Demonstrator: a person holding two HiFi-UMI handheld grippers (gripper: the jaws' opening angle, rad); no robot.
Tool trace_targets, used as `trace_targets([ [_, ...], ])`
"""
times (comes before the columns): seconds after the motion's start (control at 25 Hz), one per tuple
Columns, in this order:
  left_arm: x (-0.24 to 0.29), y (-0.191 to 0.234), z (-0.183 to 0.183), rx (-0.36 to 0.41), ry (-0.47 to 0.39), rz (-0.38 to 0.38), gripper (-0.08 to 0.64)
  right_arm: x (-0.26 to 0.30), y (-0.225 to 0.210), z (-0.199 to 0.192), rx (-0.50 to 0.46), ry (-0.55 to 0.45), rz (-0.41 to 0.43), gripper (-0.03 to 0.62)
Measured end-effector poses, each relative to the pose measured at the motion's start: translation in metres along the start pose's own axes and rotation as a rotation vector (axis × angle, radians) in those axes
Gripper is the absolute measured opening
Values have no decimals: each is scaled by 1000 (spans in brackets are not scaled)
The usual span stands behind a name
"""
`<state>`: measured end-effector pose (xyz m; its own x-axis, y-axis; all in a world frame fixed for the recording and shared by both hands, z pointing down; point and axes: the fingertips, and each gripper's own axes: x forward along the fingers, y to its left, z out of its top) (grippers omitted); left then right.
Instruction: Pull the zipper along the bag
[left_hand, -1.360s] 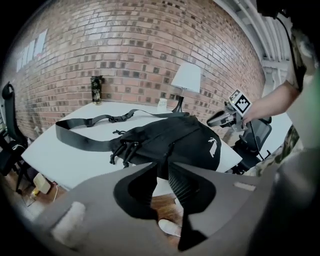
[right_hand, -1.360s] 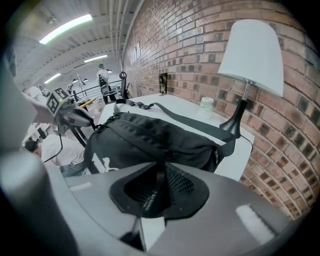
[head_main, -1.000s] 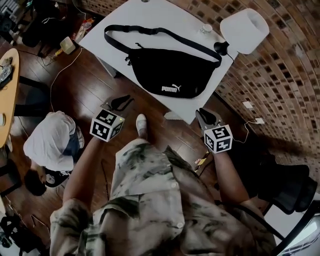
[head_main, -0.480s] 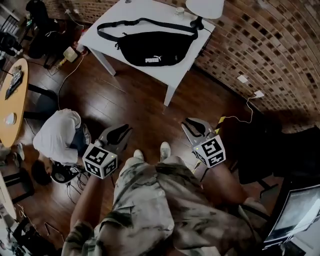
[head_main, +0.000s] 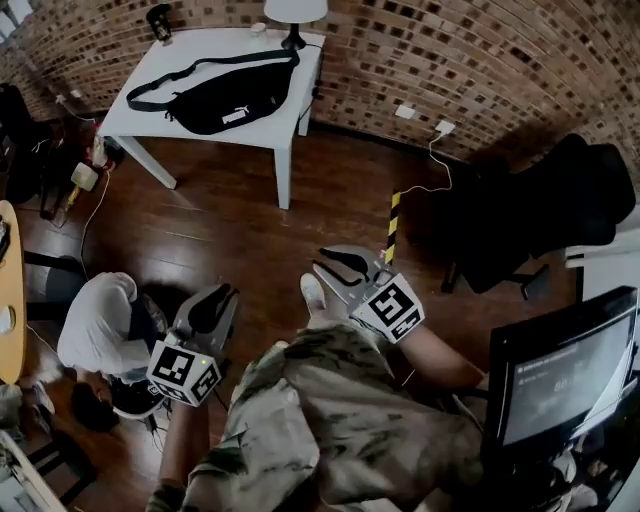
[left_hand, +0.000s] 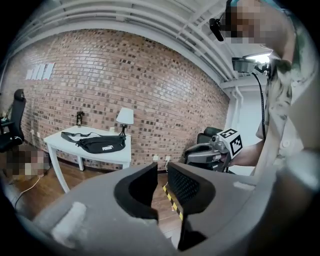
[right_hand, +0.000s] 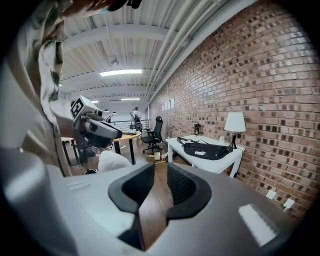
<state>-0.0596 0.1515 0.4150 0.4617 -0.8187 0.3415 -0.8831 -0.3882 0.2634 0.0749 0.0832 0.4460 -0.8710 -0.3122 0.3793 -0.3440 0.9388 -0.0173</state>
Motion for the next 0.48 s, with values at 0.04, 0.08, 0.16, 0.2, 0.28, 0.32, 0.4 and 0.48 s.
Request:
trace_targets([
  [0.04,-12,-6,-6,1,1,-4,69,-6,16,3,9,-5,-7,87],
  [0.08,-22,-13,-12,-2,6,-9,67,-13,31,5,20,-11,-14,87],
  [0.16,-40,-29,-25,-6,17,-34,67,-28,57,5,35,-32,-23,87],
  [0.2,-47,-37,-32,-3,21,-52,67,-36,68,5,35,-41,-28,87],
  [0.28,-59,-55,-39,4,31,-83,67,-52,88,4,24,-49,-38,87],
  [0.32,-65,-63,-41,6,37,-92,67,-59,97,5,16,-50,-40,87],
  [0.4,-72,-75,-43,11,39,-102,67,-72,111,6,7,-58,-38,87],
  [0.48,-74,-84,-44,16,24,-106,67,-83,118,9,-1,-71,-33,87],
])
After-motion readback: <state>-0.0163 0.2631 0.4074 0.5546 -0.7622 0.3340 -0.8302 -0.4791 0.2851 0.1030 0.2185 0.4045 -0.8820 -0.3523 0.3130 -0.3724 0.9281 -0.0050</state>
